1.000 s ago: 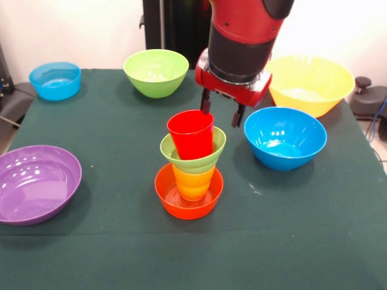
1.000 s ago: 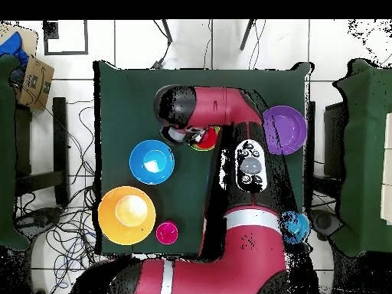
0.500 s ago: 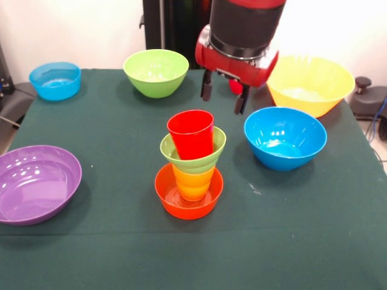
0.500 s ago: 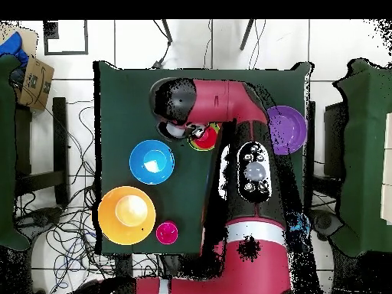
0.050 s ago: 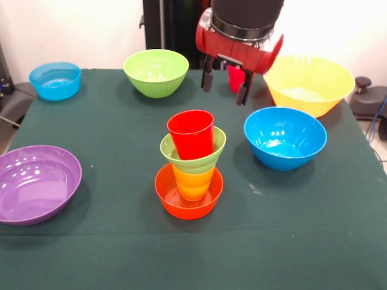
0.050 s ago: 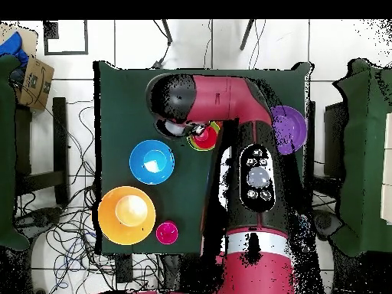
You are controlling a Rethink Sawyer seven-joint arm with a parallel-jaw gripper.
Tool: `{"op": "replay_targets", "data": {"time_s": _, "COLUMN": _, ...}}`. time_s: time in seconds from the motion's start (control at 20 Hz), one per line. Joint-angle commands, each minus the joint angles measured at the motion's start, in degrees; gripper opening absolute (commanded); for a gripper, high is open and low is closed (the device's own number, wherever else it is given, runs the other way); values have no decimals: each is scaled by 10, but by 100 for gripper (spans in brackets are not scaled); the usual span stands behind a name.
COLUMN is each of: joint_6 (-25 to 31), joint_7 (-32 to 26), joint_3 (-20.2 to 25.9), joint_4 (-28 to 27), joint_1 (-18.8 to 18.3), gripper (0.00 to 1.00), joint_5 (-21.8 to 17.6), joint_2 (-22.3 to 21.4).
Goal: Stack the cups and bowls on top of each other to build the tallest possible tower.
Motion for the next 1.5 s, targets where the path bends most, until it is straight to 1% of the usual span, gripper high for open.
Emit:
{"op": "replay_targets", "data": {"time_s": 0.05, "joint_6": -44, "joint_7": -117, "joint_3": 45, "joint_4": 106, "joint_1": -16, "gripper": 100, "joint_5": -33, "joint_2": -30}}
{"op": "replay_targets", "data": {"time_s": 0.2, "joint_6": -63, "joint_7": -114, "joint_3": 49, "joint_4": 126, "joint_1": -20, "gripper": 100, "joint_5": -34, "joint_2": -39}}
{"op": "replay_targets", "data": {"time_s": 0.35, "joint_6": -91, "joint_7": -109, "joint_3": 46, "joint_4": 166, "joint_1": -22, "gripper": 100, "joint_5": -40, "joint_2": -54}}
{"op": "replay_targets", "data": {"time_s": 0.45, "joint_6": -96, "joint_7": -106, "joint_3": 47, "joint_4": 179, "joint_1": -25, "gripper": 100, "joint_5": -40, "joint_2": -59}}
{"op": "replay_targets", "data": {"time_s": 0.7, "joint_6": -98, "joint_7": -117, "joint_3": 56, "joint_4": 192, "joint_1": -33, "gripper": 100, "joint_5": -43, "joint_2": -64}}
{"op": "replay_targets", "data": {"time_s": 1.1, "joint_6": -131, "joint_7": -111, "joint_3": 56, "joint_4": 204, "joint_1": -35, "gripper": 100, "joint_5": -55, "joint_2": -65}}
{"op": "replay_targets", "data": {"time_s": 1.35, "joint_6": -154, "joint_7": -131, "joint_3": 63, "joint_4": 236, "joint_1": -54, "gripper": 100, "joint_5": -56, "joint_2": -76}}
{"op": "replay_targets", "data": {"time_s": 1.5, "joint_6": -156, "joint_7": -150, "joint_3": 70, "joint_4": 246, "joint_1": -70, "gripper": 100, "joint_5": -60, "joint_2": -81}}
